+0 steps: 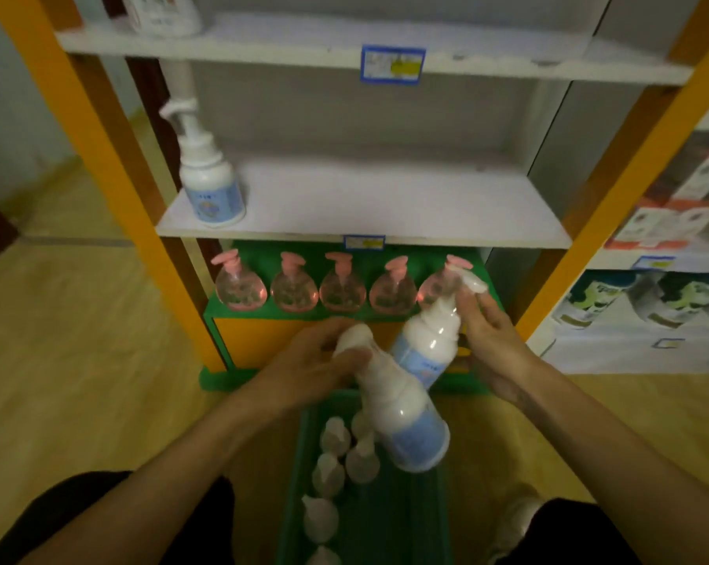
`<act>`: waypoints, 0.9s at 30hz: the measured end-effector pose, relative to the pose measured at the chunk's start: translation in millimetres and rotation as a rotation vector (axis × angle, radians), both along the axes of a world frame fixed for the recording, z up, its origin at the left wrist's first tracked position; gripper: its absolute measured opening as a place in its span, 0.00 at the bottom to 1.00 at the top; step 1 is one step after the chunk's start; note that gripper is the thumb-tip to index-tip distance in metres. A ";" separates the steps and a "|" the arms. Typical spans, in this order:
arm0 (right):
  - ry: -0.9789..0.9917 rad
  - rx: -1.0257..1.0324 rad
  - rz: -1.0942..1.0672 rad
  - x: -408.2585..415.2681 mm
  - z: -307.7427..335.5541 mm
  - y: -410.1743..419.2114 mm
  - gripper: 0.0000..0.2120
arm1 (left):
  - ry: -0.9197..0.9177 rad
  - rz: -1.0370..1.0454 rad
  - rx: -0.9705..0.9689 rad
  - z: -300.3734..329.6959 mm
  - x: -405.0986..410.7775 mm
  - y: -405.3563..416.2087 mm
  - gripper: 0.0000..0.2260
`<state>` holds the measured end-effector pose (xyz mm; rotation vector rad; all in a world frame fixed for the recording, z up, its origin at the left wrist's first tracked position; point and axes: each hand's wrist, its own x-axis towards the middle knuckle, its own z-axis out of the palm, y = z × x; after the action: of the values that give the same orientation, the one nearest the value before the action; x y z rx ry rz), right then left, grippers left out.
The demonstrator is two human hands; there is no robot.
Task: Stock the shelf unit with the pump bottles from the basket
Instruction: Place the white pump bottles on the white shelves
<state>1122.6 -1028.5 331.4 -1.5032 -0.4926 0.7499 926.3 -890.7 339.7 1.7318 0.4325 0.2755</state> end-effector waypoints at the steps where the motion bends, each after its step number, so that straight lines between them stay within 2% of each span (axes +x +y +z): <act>1: 0.020 0.019 -0.021 5.7 10.1 4.2 0.24 | -0.049 0.053 -0.115 8.6 2.7 5.4 0.14; 3: 0.049 0.069 -0.079 16.5 24.8 11.5 0.24 | -0.133 0.159 -0.316 18.1 10.5 15.7 0.17; 5: 0.094 0.117 -0.135 26.3 30.5 17.4 0.22 | -0.193 0.237 -0.439 18.8 21.2 26.9 0.15; 9: 0.254 0.049 -0.200 35.7 16.8 20.2 0.33 | -0.183 0.384 -0.622 -0.2 39.8 42.8 0.15; 12: 0.413 -0.032 -0.188 38.6 -0.5 22.2 0.37 | -0.119 0.419 -0.684 -21.5 47.1 44.7 0.16; 15: 0.541 -0.043 -0.171 40.8 -4.9 31.5 0.30 | 0.005 0.446 -0.764 -33.4 54.9 43.0 0.16; 18: 0.630 -0.020 -0.151 42.0 -2.7 40.0 0.30 | 0.061 0.426 -0.801 -34.6 58.6 43.2 0.17; 21: 0.656 -0.029 -0.117 42.2 -1.7 43.5 0.31 | 0.070 0.368 -0.812 -33.8 60.2 44.9 0.18; 24: 0.669 -0.017 -0.104 41.0 0.4 45.5 0.29 | 0.075 0.333 -0.788 -26.4 62.0 44.8 0.19; 27: 0.766 -0.016 -0.118 39.4 1.2 44.4 0.28 | 0.062 0.356 -0.763 -25.4 63.4 45.8 0.17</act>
<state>1162.0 -984.1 332.6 -1.1295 0.1784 1.1542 989.7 -844.9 314.3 0.9138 0.7772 0.2639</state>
